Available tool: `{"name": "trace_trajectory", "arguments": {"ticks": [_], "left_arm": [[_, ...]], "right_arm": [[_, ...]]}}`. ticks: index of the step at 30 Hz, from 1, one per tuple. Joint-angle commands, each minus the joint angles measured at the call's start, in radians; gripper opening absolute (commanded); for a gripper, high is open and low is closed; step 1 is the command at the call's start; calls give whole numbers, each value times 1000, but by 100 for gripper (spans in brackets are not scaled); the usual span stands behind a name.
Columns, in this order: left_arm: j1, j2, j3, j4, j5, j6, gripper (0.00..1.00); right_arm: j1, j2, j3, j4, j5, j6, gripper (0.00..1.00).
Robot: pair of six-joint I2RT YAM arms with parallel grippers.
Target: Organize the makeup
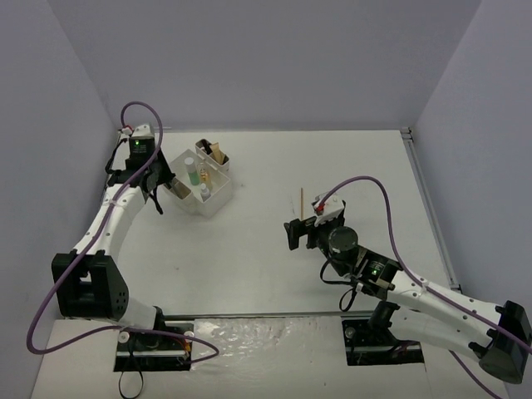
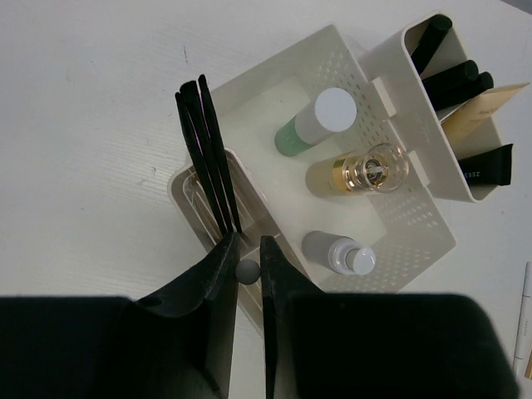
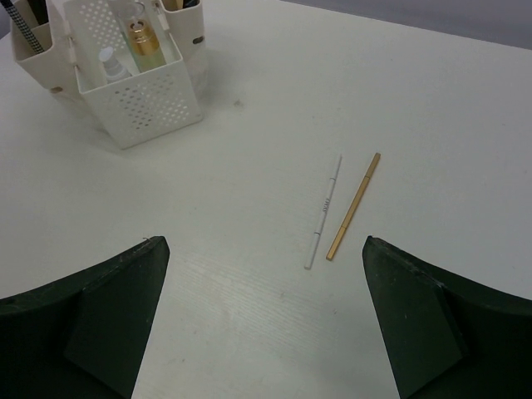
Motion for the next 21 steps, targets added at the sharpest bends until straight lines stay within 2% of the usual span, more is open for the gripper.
{"name": "trace_trajectory", "arguments": {"ticks": [1,6,8,10,15,21], "left_arm": [[4,-39,-18,170,-10,-8,3],[3,-47,-18,144,-49,-19,21],[3,-55,-17,138,-52,-19,36],[1,-63,-9,121,-44,-23,44],[3,-112,24,71,-42,-30,55],[3,-239,64,5,-30,-7,70]], "right_arm": [[-9,16,5,32,95,57,100],[-53,80,35,-25,100,119,100],[-92,118,49,-46,70,155,99],[-122,145,57,-57,55,185,99],[-172,228,90,-90,50,238,95],[-208,372,164,-104,1,241,83]]}}
